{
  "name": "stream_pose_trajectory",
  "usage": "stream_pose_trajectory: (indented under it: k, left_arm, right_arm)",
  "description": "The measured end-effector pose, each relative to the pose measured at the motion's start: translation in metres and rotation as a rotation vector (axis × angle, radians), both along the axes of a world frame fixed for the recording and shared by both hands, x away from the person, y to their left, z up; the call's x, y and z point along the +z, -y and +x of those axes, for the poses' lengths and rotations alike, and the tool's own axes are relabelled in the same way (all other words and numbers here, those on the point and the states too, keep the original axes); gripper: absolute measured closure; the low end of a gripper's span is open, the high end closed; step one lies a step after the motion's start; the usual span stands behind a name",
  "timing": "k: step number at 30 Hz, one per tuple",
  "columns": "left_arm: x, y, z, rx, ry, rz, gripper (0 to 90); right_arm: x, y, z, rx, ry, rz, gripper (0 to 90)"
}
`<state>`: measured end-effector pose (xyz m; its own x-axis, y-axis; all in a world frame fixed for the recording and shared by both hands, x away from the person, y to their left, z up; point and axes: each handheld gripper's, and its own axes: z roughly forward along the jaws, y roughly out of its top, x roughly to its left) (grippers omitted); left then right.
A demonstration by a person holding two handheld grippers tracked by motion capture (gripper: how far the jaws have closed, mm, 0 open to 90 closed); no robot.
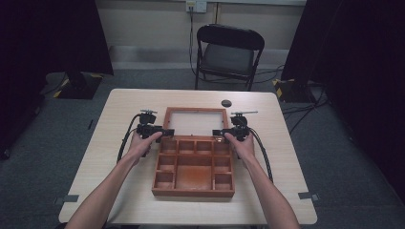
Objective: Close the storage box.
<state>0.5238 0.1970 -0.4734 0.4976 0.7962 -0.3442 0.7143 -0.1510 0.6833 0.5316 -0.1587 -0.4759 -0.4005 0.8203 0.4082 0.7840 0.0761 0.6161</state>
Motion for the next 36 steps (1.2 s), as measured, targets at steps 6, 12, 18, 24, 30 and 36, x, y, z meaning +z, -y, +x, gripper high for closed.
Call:
stream_pose_trajectory:
  k: [6,12,18,24,30,36]
  left_arm:
    - [-0.002,0.003,0.002,0.004,-0.008,-0.013,21.6]
    - [0.0,0.005,0.004,0.0,-0.024,0.005,20.4]
    - [-0.003,0.007,0.006,0.005,-0.039,-0.01,16.5]
    - [-0.006,0.005,0.008,0.006,-0.058,-0.042,15.6]
    - [-0.003,0.007,0.01,-0.008,-0.084,-0.026,15.7]
    - [-0.001,0.008,0.01,-0.016,-0.051,-0.011,15.8]
  right_arm:
    - [-0.003,-0.004,0.0,-0.009,-0.016,0.025,13.3]
    - [-0.003,-0.004,-0.001,-0.018,-0.01,0.021,13.5]
    - [-0.002,-0.005,-0.001,-0.019,-0.016,0.018,13.5]
    - [-0.004,-0.004,-0.001,-0.017,-0.014,0.027,13.4]
    - [-0.003,-0.004,-0.002,-0.023,-0.013,0.025,14.1]
    - [0.0,-0.005,-0.002,-0.026,0.004,0.004,15.6]
